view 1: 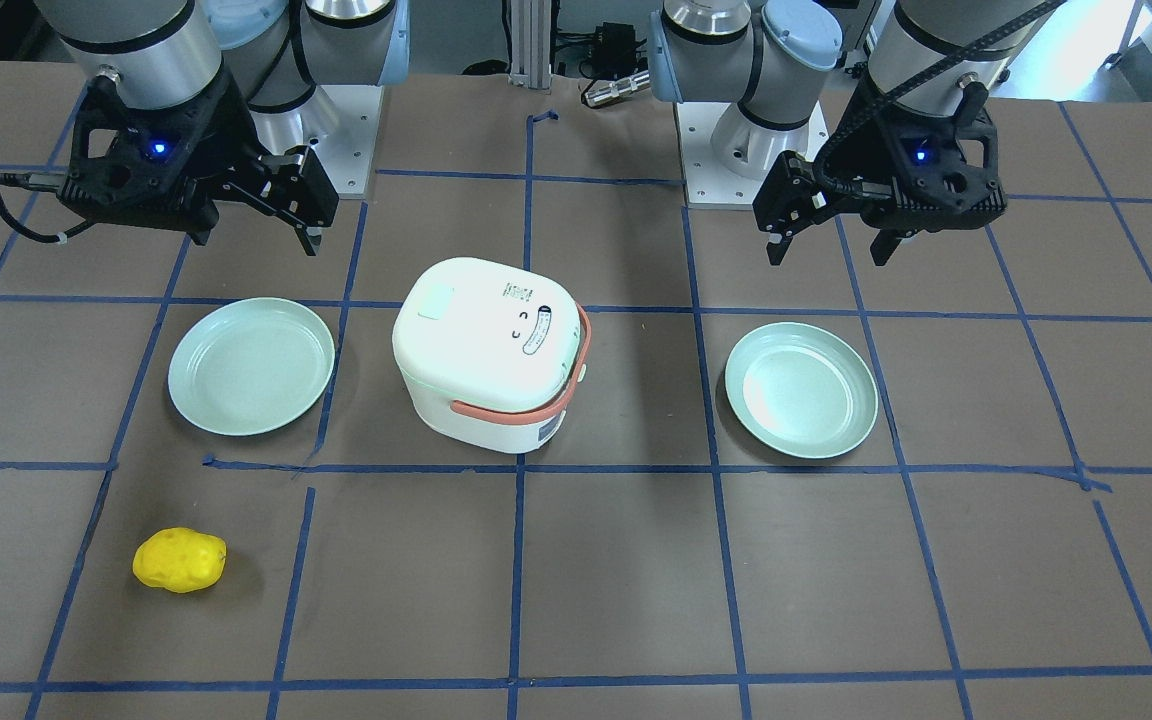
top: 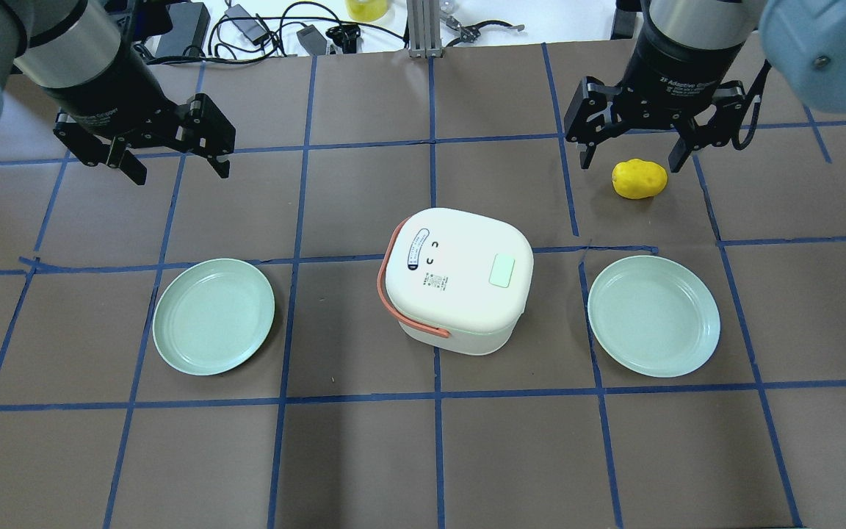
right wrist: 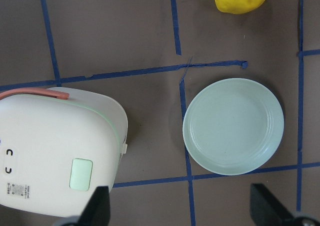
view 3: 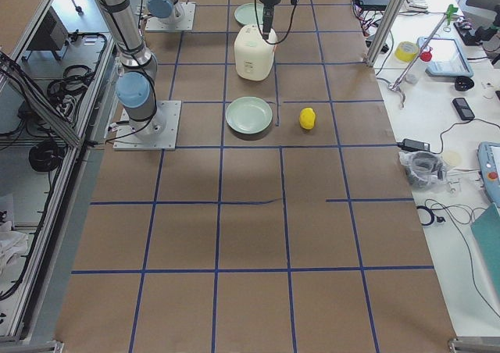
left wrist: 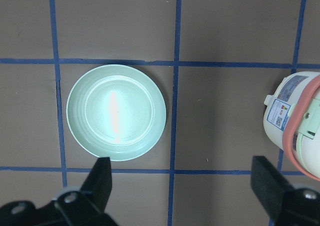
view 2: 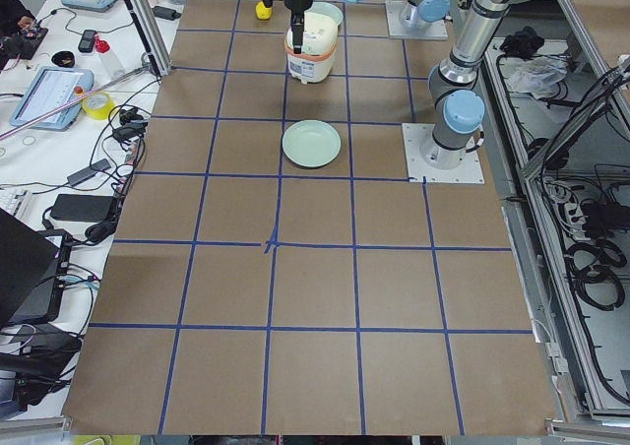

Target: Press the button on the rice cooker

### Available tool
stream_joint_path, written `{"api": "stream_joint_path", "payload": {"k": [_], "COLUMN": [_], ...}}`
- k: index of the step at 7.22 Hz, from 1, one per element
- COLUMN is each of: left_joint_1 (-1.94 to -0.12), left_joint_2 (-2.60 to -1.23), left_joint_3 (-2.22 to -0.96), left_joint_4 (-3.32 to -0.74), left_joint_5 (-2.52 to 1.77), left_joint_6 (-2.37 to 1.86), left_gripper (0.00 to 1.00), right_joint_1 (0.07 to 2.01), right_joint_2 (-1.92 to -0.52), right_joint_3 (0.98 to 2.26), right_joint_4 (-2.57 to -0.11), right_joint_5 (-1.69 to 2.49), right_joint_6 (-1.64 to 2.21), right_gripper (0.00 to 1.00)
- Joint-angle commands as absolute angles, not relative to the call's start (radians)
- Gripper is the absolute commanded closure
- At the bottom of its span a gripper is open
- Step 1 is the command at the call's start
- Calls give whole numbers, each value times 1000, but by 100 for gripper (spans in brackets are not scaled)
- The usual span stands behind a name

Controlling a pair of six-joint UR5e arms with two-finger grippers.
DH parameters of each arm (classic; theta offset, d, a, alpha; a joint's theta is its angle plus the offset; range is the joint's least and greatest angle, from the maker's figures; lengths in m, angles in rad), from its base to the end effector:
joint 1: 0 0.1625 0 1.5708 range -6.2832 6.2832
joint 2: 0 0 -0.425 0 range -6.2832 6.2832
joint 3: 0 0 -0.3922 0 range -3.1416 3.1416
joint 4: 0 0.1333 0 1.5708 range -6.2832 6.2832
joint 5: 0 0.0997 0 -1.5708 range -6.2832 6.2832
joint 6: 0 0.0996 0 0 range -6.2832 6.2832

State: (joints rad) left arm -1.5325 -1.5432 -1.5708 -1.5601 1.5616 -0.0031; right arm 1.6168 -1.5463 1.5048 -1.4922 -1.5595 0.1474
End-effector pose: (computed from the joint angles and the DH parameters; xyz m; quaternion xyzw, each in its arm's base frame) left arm -0.1156 -0.4885 0.5025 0.0206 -0.9996 0.0192 0.0043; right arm 0.1572 -0.4915 0.5004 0.0508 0.9985 0.0190 0.0038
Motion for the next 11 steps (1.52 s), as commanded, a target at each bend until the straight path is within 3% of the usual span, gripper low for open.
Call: {"api": "stream_joint_path", "payload": {"k": [1, 11], "left_joint_1": [-1532, -1532], "left_joint_2": [-1543, -1543], "left_joint_3": [-1571, -1571], "left_joint_4": [-1560, -1560], "left_joint_5": [1562, 1562], "left_joint_6": [-3, -3], "left_gripper": [0, 0], "right_joint_1": [1617, 1624], "right_joint_2": [-1545, -1540], "right_joint_3": [1506, 1517], "right_joint_4": [-1485, -1479], "right_joint_5": [-1562, -1551], "right_joint_6": [149, 160], "right_gripper": [0, 0]}}
